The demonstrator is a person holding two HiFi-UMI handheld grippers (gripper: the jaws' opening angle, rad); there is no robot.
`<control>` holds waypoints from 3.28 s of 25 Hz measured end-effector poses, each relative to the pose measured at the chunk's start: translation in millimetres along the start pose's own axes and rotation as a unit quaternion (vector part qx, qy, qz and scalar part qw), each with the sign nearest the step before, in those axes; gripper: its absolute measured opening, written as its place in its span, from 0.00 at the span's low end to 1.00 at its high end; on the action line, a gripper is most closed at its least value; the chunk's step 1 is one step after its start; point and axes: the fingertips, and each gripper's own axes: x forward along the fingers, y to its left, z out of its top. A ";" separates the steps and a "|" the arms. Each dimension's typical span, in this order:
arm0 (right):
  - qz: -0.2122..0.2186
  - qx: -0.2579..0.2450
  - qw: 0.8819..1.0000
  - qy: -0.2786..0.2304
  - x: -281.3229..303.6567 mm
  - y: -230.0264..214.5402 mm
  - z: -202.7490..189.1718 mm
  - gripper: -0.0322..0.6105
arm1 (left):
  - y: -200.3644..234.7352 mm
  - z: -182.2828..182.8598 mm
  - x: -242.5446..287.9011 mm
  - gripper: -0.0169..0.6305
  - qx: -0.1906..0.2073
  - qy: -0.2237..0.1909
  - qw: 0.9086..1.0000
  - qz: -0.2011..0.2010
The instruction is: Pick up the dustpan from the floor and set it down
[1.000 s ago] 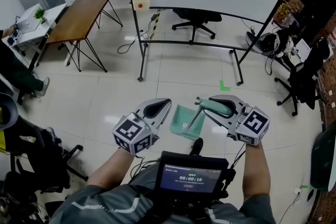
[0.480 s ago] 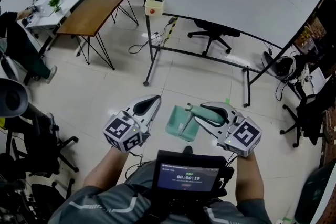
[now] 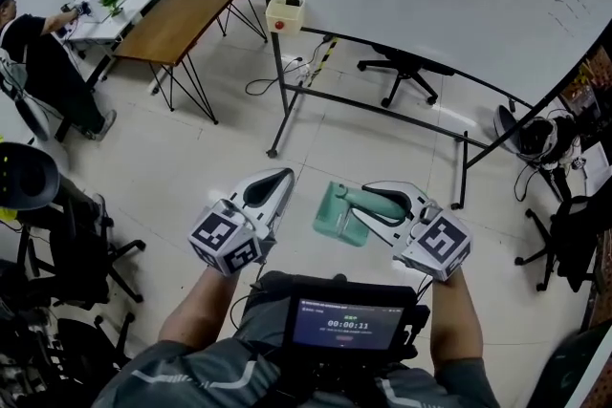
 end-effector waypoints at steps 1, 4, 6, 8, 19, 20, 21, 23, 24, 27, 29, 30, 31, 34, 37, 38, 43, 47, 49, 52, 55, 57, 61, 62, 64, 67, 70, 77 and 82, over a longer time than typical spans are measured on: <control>-0.005 0.000 1.000 0.000 1.8 -6.3 -0.8 0.30 | 2.3 -0.5 5.2 0.05 0.000 0.001 1.000 -0.007; -0.024 -0.002 1.000 0.005 8.7 -23.6 -1.4 0.30 | 12.2 -4.5 17.3 0.05 -0.015 0.005 0.999 -0.032; -0.039 0.009 0.999 0.003 13.3 -33.0 -2.0 0.30 | 18.6 -6.7 22.7 0.05 -0.018 0.015 0.998 -0.050; -0.047 0.020 0.999 0.000 17.2 -37.5 -1.6 0.30 | 24.3 -4.9 25.2 0.05 -0.013 0.021 0.998 -0.065; -0.061 0.033 0.998 0.002 40.1 -61.7 -9.5 0.30 | 54.4 -14.0 43.8 0.05 -0.021 0.041 0.995 -0.088; -0.061 0.033 0.998 0.003 40.7 -62.8 -11.2 0.30 | 54.6 -16.5 46.8 0.05 -0.022 0.044 0.995 -0.090; -0.062 0.032 0.998 0.005 41.8 -63.6 -13.2 0.30 | 54.8 -19.3 49.5 0.05 -0.022 0.046 0.994 -0.093; -0.058 0.032 0.998 0.012 46.4 -62.0 -21.0 0.30 | 54.6 -25.5 52.1 0.05 -0.023 0.051 0.994 -0.099; -0.054 0.035 0.998 0.016 49.3 -59.9 -26.7 0.30 | 55.0 -31.0 52.1 0.05 -0.026 0.055 0.993 -0.100; -0.049 0.038 0.998 0.007 56.1 -66.9 -44.9 0.30 | 61.3 -51.2 62.5 0.05 -0.034 0.066 0.993 -0.094; -0.050 0.032 0.998 -0.003 60.4 -84.0 -63.5 0.30 | 66.4 -65.1 80.8 0.05 -0.029 0.069 0.993 -0.096; -0.049 0.034 0.998 -0.002 63.6 -91.4 -77.2 0.30 | 68.7 -75.1 89.3 0.05 -0.026 0.071 0.992 -0.098; -0.047 0.041 0.998 0.002 67.4 -95.9 -93.3 0.30 | 71.0 -87.7 95.4 0.05 -0.026 0.078 0.992 -0.100; -0.035 0.070 0.997 0.025 82.9 -100.9 -145.4 0.30 | 81.6 -130.4 107.3 0.05 -0.040 0.105 0.989 -0.098; -0.032 0.077 0.996 0.040 101.1 -112.4 -195.4 0.30 | 96.3 -174.4 126.1 0.05 -0.052 0.116 0.987 -0.099; -0.033 0.081 0.995 0.043 106.4 -117.0 -212.3 0.30 | 99.6 -190.2 132.9 0.05 -0.053 0.120 0.986 -0.100; -0.030 0.098 0.993 0.065 131.3 -138.2 -301.9 0.30 | 122.3 -287.1 161.1 0.05 -0.057 0.154 0.982 -0.096; -0.019 0.098 0.991 0.086 156.6 -140.4 -372.6 0.30 | 140.3 -367.5 165.6 0.05 -0.082 0.194 0.974 -0.078; -0.017 0.100 0.991 0.092 168.2 -140.5 -405.0 0.30 | 146.6 -399.6 169.4 0.05 -0.076 0.209 0.972 -0.078; -0.018 0.101 0.990 0.101 181.2 -139.0 -448.1 0.30 | 156.3 -438.7 181.6 0.05 -0.055 0.224 0.969 -0.082; -0.014 0.102 0.988 0.113 189.1 -136.7 -479.8 0.30 | 158.5 -459.4 193.3 0.05 -0.050 0.231 0.967 -0.094; -0.015 0.102 0.988 0.117 191.3 -140.8 -496.2 0.30 | 156.2 -470.6 200.9 0.05 -0.057 0.233 0.965 -0.102; -0.016 0.109 0.986 0.128 193.9 -144.6 -524.8 0.30 | 154.8 -496.3 205.0 0.05 -0.070 0.241 0.963 -0.100; -0.016 0.107 0.985 0.135 194.4 -143.2 -531.5 0.30 | 156.5 -500.3 204.1 0.05 -0.072 0.241 0.963 -0.096; -0.014 0.105 0.983 0.151 194.5 -139.1 -544.6 0.30 | 163.4 -503.2 203.5 0.05 -0.079 0.234 0.965 -0.082; -0.013 0.112 0.981 0.159 195.1 -132.5 -557.4 0.30 | 167.1 -501.6 204.6 0.05 -0.083 0.226 0.967 -0.077; -0.010 0.111 0.981 0.161 195.6 -123.9 -562.1 0.30 | 160.6 -501.4 204.5 0.05 -0.075 0.227 0.967 -0.084; 0.004 0.090 0.975 0.206 191.1 -104.5 -572.4 0.31 | 159.1 -495.7 199.9 0.05 -0.087 0.217 0.970 -0.060; 0.002 0.085 0.971 0.223 182.9 -91.6 -559.7 0.38 | 138.3 -478.1 188.4 0.05 -0.093 0.220 0.968 -0.073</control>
